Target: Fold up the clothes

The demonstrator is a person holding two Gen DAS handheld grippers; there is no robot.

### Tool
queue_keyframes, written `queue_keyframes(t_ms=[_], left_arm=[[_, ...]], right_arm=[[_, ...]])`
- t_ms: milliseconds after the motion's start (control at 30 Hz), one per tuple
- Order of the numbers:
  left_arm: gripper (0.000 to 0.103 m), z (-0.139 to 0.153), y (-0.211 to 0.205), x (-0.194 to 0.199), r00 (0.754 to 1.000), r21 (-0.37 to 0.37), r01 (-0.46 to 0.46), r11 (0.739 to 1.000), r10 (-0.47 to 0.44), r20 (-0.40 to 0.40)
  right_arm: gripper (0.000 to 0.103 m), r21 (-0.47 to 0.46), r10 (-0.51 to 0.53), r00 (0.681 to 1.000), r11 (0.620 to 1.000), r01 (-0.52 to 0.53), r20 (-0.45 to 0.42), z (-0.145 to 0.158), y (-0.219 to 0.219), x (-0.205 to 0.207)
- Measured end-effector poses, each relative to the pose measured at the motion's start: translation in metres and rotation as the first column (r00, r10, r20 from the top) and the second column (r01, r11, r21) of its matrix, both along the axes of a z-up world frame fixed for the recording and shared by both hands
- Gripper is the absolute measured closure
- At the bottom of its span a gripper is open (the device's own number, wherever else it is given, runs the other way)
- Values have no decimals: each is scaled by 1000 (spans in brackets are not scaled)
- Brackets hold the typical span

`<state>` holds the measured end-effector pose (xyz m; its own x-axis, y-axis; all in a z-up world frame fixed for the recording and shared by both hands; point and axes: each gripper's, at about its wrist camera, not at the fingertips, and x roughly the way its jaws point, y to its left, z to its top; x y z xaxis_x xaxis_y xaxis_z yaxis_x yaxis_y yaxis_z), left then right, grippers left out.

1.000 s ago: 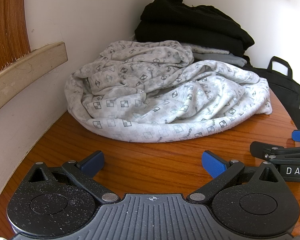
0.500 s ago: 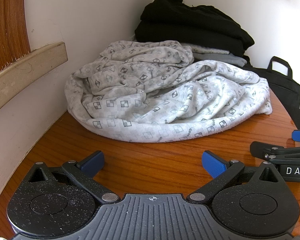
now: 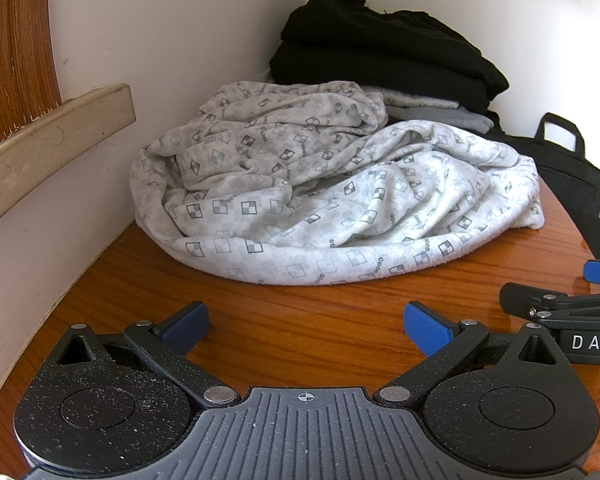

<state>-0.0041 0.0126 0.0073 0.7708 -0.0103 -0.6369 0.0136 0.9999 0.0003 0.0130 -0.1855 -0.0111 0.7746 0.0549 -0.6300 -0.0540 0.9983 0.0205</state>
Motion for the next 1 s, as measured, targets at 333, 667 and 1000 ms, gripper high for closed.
queue_keyframes(t_ms=[333,667,1000], left_arm=[[0,11,15,-7,999,-43,3,999,-1,46],[0,33,29,-22,988,-121,34,992,-16,153],[0,32,46,-26,985,-154,11,988,16,174]], right_arm=[[0,0,1,1000,1000,-1,1,0,1,0],[0,62,157,988,986,-157,3,12,-7,10],[0,67,322,939,941,-331,118,57,-11,52]])
